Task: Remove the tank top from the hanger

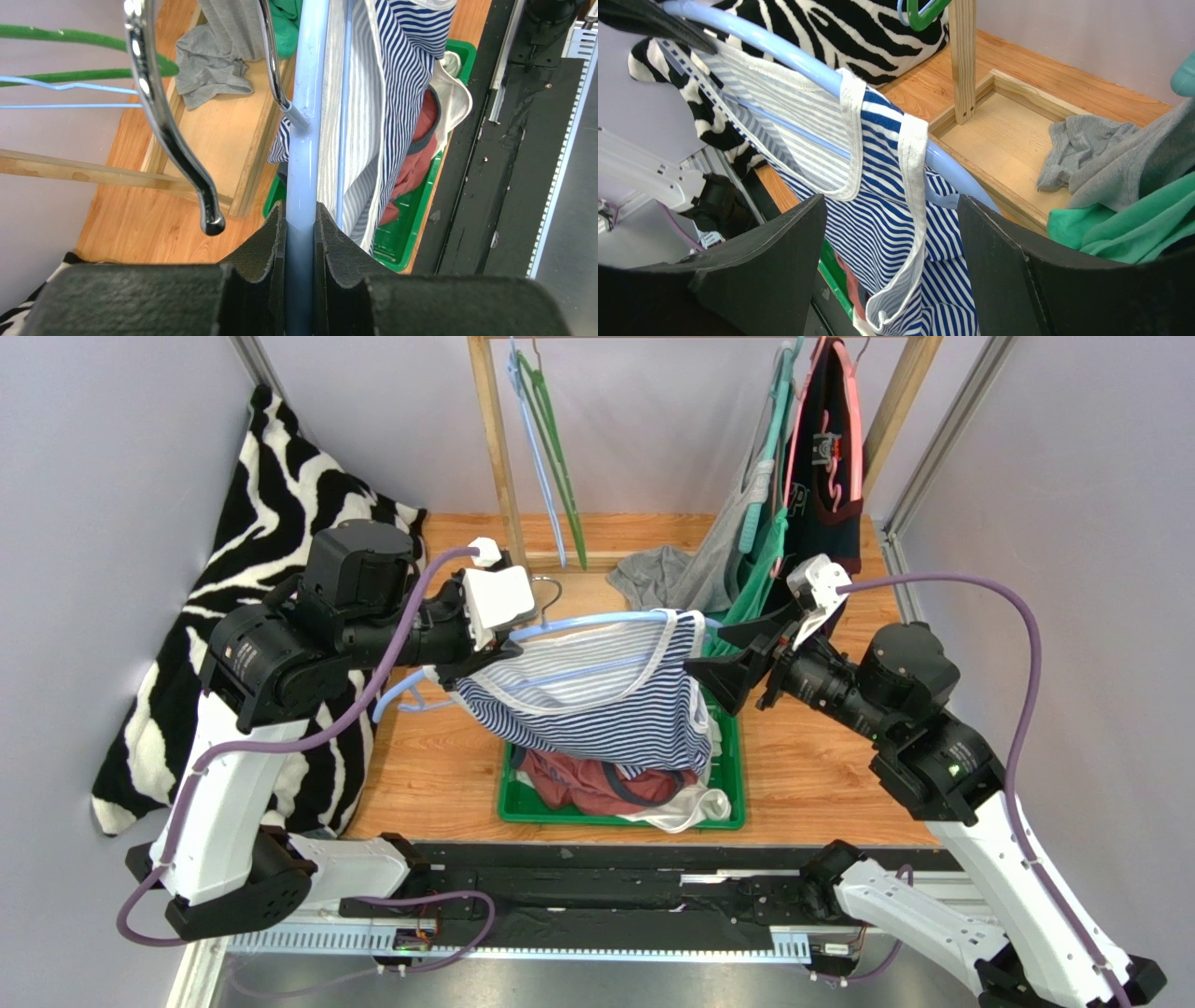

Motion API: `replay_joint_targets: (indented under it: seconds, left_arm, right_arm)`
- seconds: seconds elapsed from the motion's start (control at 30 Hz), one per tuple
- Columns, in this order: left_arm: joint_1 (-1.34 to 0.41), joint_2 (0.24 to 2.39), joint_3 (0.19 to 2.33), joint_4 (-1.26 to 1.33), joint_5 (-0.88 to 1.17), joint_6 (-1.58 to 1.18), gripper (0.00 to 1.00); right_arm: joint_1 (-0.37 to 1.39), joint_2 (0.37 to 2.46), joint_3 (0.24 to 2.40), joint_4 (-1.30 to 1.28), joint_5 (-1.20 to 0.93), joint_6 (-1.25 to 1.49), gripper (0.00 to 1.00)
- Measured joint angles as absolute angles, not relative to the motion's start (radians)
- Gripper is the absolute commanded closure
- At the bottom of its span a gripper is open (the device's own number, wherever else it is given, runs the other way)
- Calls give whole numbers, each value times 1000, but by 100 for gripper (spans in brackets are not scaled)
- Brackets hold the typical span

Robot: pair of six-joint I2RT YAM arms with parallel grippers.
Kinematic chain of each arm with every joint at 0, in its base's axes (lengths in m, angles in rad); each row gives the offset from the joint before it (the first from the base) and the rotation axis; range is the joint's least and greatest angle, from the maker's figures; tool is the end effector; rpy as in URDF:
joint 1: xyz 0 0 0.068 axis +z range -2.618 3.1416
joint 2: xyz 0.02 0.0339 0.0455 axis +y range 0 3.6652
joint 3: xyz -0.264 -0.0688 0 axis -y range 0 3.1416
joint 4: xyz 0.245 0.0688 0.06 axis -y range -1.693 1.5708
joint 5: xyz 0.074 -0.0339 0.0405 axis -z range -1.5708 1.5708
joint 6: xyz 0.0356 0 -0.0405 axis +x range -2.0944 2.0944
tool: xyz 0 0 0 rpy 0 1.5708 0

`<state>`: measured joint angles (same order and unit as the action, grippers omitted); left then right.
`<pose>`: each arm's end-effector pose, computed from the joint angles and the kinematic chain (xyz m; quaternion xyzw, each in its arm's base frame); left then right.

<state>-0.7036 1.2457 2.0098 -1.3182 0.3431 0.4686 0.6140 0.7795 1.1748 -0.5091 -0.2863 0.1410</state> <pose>0.1162 -0.1143 0.5199 0.5453 0.6711 -0.2043 0.4588 0.1108 0.0904 0.4365 -0.2654 0.6957 0.3418 0.5733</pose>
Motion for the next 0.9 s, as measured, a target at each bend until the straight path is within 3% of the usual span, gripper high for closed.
replay_joint_targets:
  seconds: [0.3,0.6,0.77,0.8,0.9]
  left_arm:
    - [-699,1245,2010,-1319,337,469,100]
    - [-694,1245,2011,-1319,332,464,100]
    - [-692,1244,2012,-1322,331,461,100]
    - [-693,1243,2013,-1322,335,461,100]
    - [-693,1243,2017,-1323,347,458,100]
  right_arm:
    - [614,827,1175,-429,-279,207,34]
    - [613,893,1175,-364,-322,271,54]
    - [610,915,1175,-347,-345,298,75]
    - [609,916,1175,-341,-353,303,84]
    - [609,918,1176,-333,-378,315,100]
